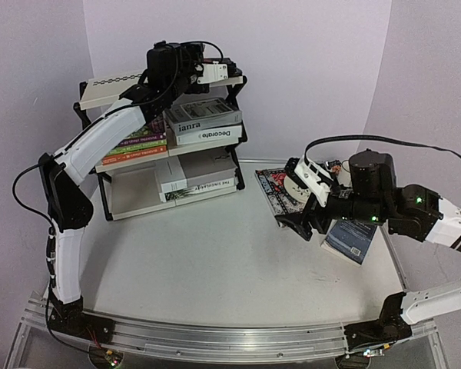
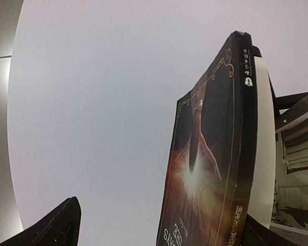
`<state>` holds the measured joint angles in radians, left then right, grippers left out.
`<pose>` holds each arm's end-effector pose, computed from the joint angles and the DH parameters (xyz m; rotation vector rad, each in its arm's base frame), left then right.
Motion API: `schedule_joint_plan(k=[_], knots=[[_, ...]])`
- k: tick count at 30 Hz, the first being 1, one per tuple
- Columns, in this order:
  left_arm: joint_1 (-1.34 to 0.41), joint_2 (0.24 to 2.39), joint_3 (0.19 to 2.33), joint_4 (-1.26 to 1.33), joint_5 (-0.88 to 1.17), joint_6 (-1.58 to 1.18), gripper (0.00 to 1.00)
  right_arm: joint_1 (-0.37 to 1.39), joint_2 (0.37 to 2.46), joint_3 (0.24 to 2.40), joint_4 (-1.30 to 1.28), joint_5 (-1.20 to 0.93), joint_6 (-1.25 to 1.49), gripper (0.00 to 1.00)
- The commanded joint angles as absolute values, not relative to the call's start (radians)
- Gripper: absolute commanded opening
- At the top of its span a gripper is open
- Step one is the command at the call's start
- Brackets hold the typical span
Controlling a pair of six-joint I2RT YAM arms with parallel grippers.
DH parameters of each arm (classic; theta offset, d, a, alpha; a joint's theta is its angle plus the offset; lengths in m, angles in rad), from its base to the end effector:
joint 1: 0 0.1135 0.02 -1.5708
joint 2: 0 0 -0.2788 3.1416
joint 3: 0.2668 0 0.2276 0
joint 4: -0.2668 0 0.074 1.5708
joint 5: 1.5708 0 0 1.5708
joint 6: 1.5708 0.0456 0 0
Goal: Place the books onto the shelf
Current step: Place the book in the book pile on the shelf, then adjust the book in the book pile on the shelf.
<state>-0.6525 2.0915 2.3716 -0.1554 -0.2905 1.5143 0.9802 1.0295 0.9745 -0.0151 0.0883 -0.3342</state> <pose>0.3813 -0.2749 0.4883 1.2064 0.9203 0.9074 0.1247 0.1788 0.3919 -0.9576 1.3527 0.4206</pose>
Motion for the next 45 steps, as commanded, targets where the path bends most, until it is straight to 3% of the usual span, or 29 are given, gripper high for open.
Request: schedule_joint_plan(k=[1, 23, 36, 45], knots=[[-0.647, 2.045, 2.344, -0.254, -0.309, 1.474, 0.93, 0.976, 1.034, 0.98, 0.011, 0.07, -0.318, 0.98], [-0.661, 1.987, 2.268, -0.411, -0.23, 1.331, 0.93, 0.976, 1.049, 0.982, 0.012, 0.062, -0.316, 0.98], [-0.678, 2.007, 2.373, -0.402, -0.207, 1.324, 0.96, 0.976, 1.051, 0.984, 0.012, 0.06, -0.313, 0.98], [-0.723, 1.881, 2.262, -0.4, -0.122, 1.195, 0.98, 0.976, 1.057, 0.985, 0.012, 0.049, -0.314, 0.98]])
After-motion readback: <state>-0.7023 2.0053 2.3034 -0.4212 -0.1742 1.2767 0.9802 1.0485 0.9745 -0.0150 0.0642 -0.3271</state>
